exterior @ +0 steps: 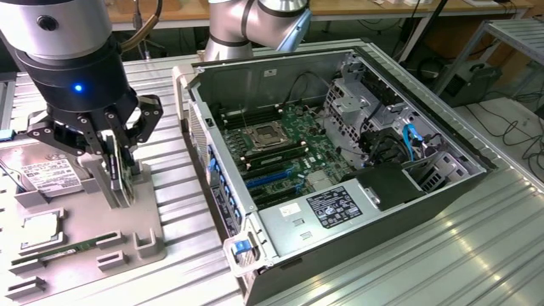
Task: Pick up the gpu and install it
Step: 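Pick up the gpu and move the gpu toward the slot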
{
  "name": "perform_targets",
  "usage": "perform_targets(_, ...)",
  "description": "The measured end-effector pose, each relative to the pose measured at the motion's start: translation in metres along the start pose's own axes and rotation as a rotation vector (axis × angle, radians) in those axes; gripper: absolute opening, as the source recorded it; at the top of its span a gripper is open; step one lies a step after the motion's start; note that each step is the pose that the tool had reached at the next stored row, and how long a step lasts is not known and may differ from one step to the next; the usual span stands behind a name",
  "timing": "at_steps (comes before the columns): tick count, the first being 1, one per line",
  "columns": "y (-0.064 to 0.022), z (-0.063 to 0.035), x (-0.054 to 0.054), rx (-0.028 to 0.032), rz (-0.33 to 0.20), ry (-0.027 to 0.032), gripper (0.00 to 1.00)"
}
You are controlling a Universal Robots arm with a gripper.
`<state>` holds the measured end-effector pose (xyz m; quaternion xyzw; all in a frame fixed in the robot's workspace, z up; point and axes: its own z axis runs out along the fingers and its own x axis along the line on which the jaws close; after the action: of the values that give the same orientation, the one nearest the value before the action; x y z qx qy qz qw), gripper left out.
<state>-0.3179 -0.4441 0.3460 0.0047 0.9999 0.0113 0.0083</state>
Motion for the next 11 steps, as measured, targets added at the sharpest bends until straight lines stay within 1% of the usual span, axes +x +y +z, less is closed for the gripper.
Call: perform_targets(11, -0.0002, -0.0068, -0.0001, -0.0002, 0.0, 0.0, 0.28)
